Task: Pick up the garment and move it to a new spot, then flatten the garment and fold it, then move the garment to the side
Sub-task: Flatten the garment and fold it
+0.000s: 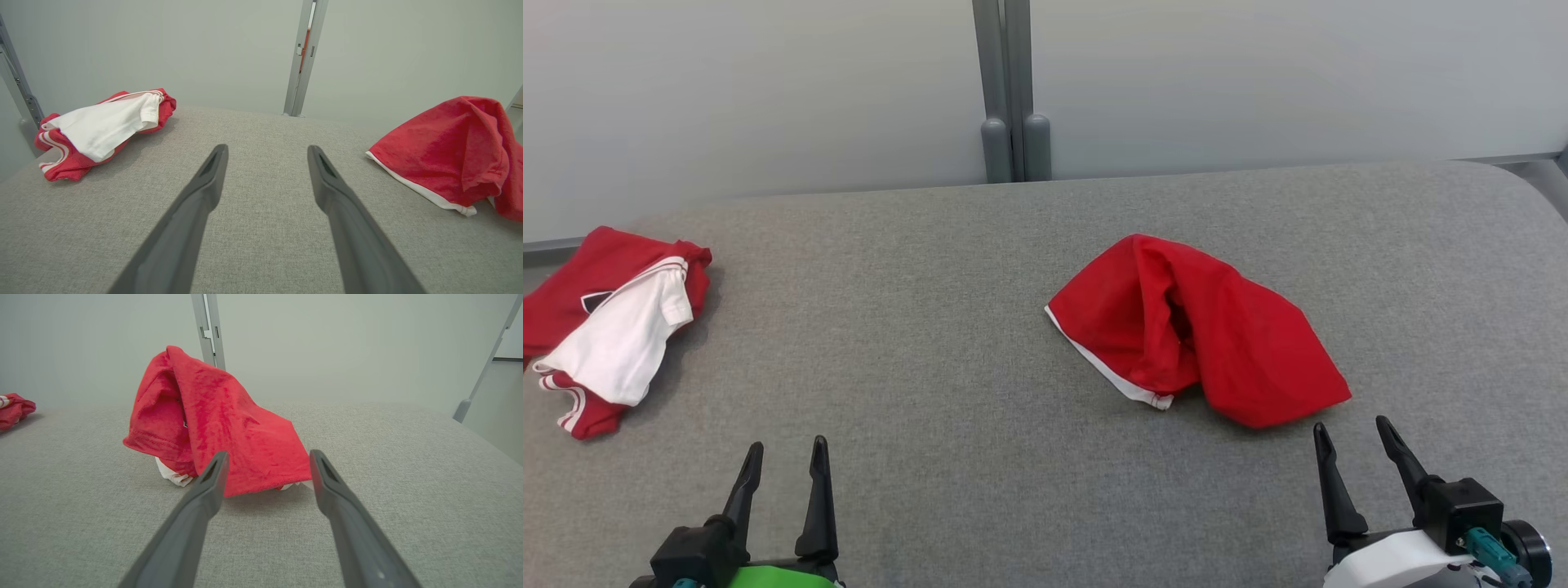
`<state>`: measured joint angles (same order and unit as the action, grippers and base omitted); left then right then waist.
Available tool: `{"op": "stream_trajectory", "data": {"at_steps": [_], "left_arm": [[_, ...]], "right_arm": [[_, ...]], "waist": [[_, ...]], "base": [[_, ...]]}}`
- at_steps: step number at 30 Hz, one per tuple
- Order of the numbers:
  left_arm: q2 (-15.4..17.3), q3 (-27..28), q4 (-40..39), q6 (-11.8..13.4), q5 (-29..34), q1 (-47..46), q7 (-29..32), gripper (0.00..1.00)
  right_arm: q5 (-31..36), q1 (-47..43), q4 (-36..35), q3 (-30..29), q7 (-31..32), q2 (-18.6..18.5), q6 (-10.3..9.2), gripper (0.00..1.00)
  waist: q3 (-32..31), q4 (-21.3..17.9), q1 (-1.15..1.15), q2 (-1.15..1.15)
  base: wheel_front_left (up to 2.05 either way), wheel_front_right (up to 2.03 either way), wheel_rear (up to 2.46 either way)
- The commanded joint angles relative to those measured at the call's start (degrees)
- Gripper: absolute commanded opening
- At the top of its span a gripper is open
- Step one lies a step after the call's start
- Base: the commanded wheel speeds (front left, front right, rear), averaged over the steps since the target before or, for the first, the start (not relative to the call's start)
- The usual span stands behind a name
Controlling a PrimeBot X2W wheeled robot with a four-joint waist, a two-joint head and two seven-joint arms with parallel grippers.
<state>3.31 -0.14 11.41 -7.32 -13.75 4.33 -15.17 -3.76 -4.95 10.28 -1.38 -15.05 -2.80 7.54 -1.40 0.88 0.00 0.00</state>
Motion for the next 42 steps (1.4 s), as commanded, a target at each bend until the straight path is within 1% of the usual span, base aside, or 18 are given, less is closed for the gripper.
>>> {"op": "stream_trajectory", "data": {"at_steps": [1, 10, 14, 17, 20, 25, 27, 30, 35, 39, 42], "left_arm": [[0.6, -0.2, 0.1, -0.2, -0.3, -0.1, 0.0, 1.0], [0.8, -1.0, 0.9, -0.2, -1.2, -0.7, 0.0, 1.0], [0.9, -1.9, 0.9, -0.2, -0.5, -1.9, 0.0, 1.0], [0.7, -5.0, 1.6, -0.2, -0.7, -4.1, 0.0, 1.0], [0.5, -10.1, 5.5, -0.2, -3.0, -6.7, 0.0, 1.0], [0.0, -19.8, 12.7, -0.2, -8.1, -13.7, 1.6, 1.0], [-0.1, -22.8, 14.7, -0.2, -10.3, -16.1, 2.7, 1.0], [-0.2, -25.0, 18.1, -0.2, -12.2, -19.0, 4.4, 1.0], [-0.3, -27.5, 22.8, 1.7, -17.1, -23.1, 5.8, 1.0], [-0.3, -29.8, 24.9, 3.5, -21.0, -25.3, 5.4, 1.0], [-0.3, -31.3, 26.1, 4.2, -23.8, -26.6, 5.0, 1.0]], "right_arm": [[0.2, 0.3, 0.1, 0.0, -0.2, -0.2, -0.1, 1.0], [0.0, 0.9, 0.3, 0.3, -0.2, -0.2, -0.1, 1.0], [0.4, 1.3, 0.5, 0.6, -0.2, -0.2, -0.1, 1.0], [0.6, 1.7, 0.8, 1.0, -0.2, -0.2, -0.1, 1.0], [0.8, 1.9, 1.0, 1.3, -0.2, -0.2, -0.1, 1.0], [1.4, 2.6, 1.1, 2.3, -0.2, -0.2, -0.1, 1.0], [1.6, 2.7, 0.9, 2.3, -0.2, -0.2, -0.1, 1.0], [1.7, 3.0, 0.9, 2.5, -0.2, -0.2, -0.1, 1.0], [1.8, 3.1, 0.8, 2.7, -0.2, -0.2, -0.1, 1.0], [1.6, 3.0, 0.7, 2.6, -0.2, -0.1, -0.1, 1.0], [1.4, 2.7, 0.4, 2.4, -0.2, -0.1, -0.1, 1.0]], "waist": [[0.1, -0.3, 0.0, 0.0], [0.3, -0.8, 0.0, 0.0], [0.6, -1.6, 0.0, 0.0], [1.0, -3.1, 0.0, 0.0], [1.3, -5.1, 0.0, 0.0], [2.2, -10.3, 0.0, 0.0], [2.5, -12.3, 0.0, 0.0], [2.9, -15.3, 0.0, 0.0], [3.5, -19.4, 0.0, 0.0], [3.8, -21.1, 0.0, 0.0], [3.9, -21.6, 0.0, 0.0]], "base": [[0.0, 0.0, 0.0], [0.0, 0.0, 0.0], [0.0, 0.0, 0.0], [0.0, 0.0, 0.0], [0.0, 0.0, 0.0], [0.0, 0.0, 0.0], [0.0, 0.0, 0.0], [0.0, 0.0, 0.0], [0.0, 0.0, 0.0], [0.0, 0.0, 0.0], [0.0, 0.0, 0.0]]}}
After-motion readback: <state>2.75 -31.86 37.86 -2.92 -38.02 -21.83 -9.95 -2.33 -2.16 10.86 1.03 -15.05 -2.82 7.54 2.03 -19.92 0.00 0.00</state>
